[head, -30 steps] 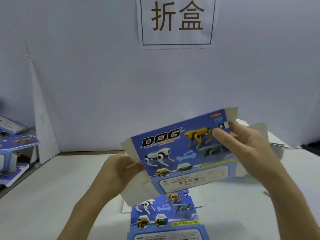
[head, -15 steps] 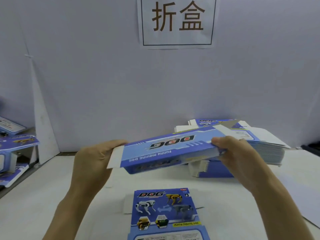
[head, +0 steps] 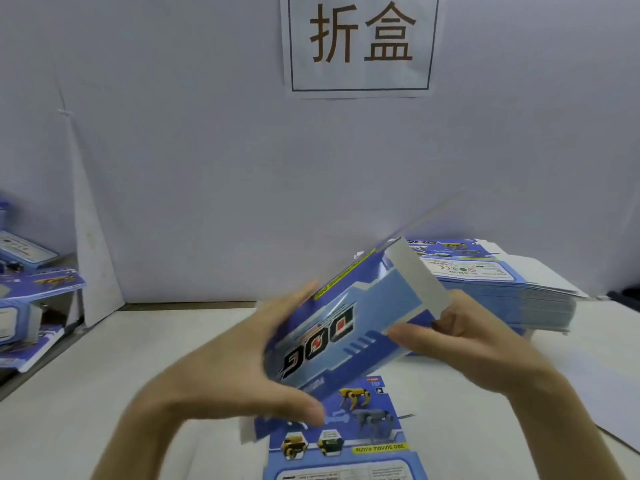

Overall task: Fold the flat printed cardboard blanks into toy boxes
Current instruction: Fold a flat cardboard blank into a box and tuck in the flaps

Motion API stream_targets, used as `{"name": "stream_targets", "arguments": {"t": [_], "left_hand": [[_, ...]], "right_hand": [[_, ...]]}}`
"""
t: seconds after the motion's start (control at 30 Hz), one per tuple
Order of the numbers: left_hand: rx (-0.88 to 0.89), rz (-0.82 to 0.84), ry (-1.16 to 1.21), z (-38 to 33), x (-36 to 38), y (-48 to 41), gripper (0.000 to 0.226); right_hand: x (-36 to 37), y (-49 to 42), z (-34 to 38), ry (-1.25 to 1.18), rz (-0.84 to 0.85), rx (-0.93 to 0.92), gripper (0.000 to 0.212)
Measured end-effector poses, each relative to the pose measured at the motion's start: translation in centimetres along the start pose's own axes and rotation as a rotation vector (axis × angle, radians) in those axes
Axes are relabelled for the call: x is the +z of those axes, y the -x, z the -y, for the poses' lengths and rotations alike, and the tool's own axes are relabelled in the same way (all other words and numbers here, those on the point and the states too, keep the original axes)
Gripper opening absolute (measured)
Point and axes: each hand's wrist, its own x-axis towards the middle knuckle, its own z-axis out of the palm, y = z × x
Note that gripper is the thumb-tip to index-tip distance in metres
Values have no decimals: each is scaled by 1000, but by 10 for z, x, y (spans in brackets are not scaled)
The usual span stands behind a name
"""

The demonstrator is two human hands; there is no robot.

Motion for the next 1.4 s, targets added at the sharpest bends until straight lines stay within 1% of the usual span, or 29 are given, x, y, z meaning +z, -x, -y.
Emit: {"name": "stream_targets", "arguments": {"t": [0.03,0.1,0.23,0.3,0.33,0.37,0.4,0.43,0.47,0.5,0.53,0.57,0.6,0.63,0.67,0.7,0.77,0.8,0.83,0.87,0.97,1.03,1.13,1.17,1.23,1.27,1.33,1.4], "left_hand": [[30,-45,-37,-1,12,-7,120],[101,-145,-77,-3,24,-15,121],[198,-312,-293,4,21,-15,102],[212,-359,-304,5,22,-16,89],[210,-391,-265,5,22,-16,82],[204,-436,-182,6,21,-17,76],[192,-489,-48,7,19,-18,70],[177,-544,118,9,17,-18,66],[159,-585,282,11,15,-18,61],[143,-606,425,12,14,-18,58],[122,-609,543,13,13,-18,58],[94,-599,638,13,14,-19,61],[61,-590,697,12,16,-21,65],[28,-605,720,11,20,-23,67],[-14,-647,714,11,24,-26,68],[-69,-710,691,12,27,-29,68],[-162,-829,655,16,32,-33,61],[-179,-850,657,17,32,-34,54],[-177,-837,664,19,31,-34,48],[-160,-790,692,20,29,-32,44],[-112,-624,788,21,23,-29,43],[-115,-642,728,23,23,-29,39],[-134,-691,646,22,24,-32,38],[-137,-690,640,22,24,-32,39],[-129,-687,628,22,23,-31,40],[-121,-696,620,23,22,-30,39],[-110,-712,609,24,20,-30,38],[-108,-703,620,23,20,-30,39]], "right_hand": [[3,-1,2,-2,25,-7,16],[8,-2,4,-27,48,6,15],[14,-5,6,-9,35,-38,18],[21,-9,11,56,-2,-79,10],[23,-11,12,153,-91,-154,8],[25,-13,12,265,-220,-247,10],[24,-16,10,366,-371,-325,9],[22,-18,7,436,-532,-350,19],[20,-20,3,460,-662,-320,37],[19,-20,-1,436,-718,-232,55],[19,-21,-4,343,-689,-99,69],[21,-22,-6,218,-597,26,76],[23,-23,-8,87,-492,97,70],[26,-25,-11,-46,-421,113,54],[27,-26,-15,-166,-412,108,38],[28,-27,-19,-227,-456,91,28],[28,-29,-25,-239,-549,50,15],[28,-29,-26,-231,-572,37,14],[27,-29,-28,-223,-584,37,15],[25,-29,-29,-227,-595,54,19],[19,-27,-31,-235,-602,131,43],[18,-26,-31,-255,-596,135,42],[22,-28,-33,-251,-631,100,28],[23,-29,-34,-253,-636,107,29],[23,-29,-36,-250,-633,143,38],[23,-29,-37,-248,-627,152,40],[22,-29,-36,-246,-619,145,36],[21,-29,-34,-261,-613,131,41]]}}
